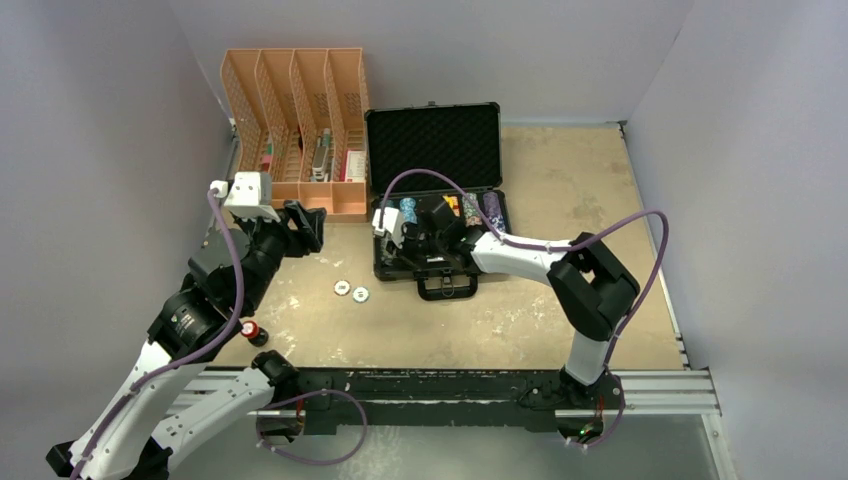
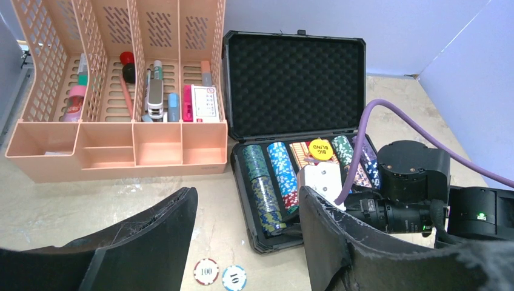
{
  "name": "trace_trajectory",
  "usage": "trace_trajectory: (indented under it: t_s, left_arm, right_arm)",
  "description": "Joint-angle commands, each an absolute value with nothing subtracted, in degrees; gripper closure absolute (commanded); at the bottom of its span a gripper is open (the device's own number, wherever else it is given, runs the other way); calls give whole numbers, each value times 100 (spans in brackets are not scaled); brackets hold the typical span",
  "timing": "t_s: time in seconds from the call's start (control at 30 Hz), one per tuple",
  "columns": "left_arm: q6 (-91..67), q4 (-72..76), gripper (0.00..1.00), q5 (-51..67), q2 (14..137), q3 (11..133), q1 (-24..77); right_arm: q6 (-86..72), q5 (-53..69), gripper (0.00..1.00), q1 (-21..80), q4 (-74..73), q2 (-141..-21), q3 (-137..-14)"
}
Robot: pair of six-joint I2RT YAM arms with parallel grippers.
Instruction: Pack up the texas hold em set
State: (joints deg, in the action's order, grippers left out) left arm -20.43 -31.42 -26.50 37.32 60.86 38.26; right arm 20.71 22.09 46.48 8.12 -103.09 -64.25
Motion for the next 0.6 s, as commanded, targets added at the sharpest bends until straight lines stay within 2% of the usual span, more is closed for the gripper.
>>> trace_trajectory:
  t_s: [0.0,0.1,0.17,0.4,0.57]
  left_arm:
    - [-2024,-3035,38,-2789,3759,6230,3802]
    - [-2090,-3064,38,-2819,3778,6249,3800]
    - [-2163,-3065,38,-2832,3780,6242,3800]
    - [-3108,-3149,37,-3274,4076,5976,3800]
    - [-4408,-3512,33,-3614,4728,5404,3801]
  right_arm:
    - [2244,1348,72,4653,1139,-10045,-6426]
    - [1977,1456,56,4655,1163,-9823,-6407]
    - [1868,1583,50,4653,1202,-9634,-6359]
    - [910,1670,50,4649,1467,-8738,-6143]
    - [-337,386,50,4615,1987,-8138,-5719]
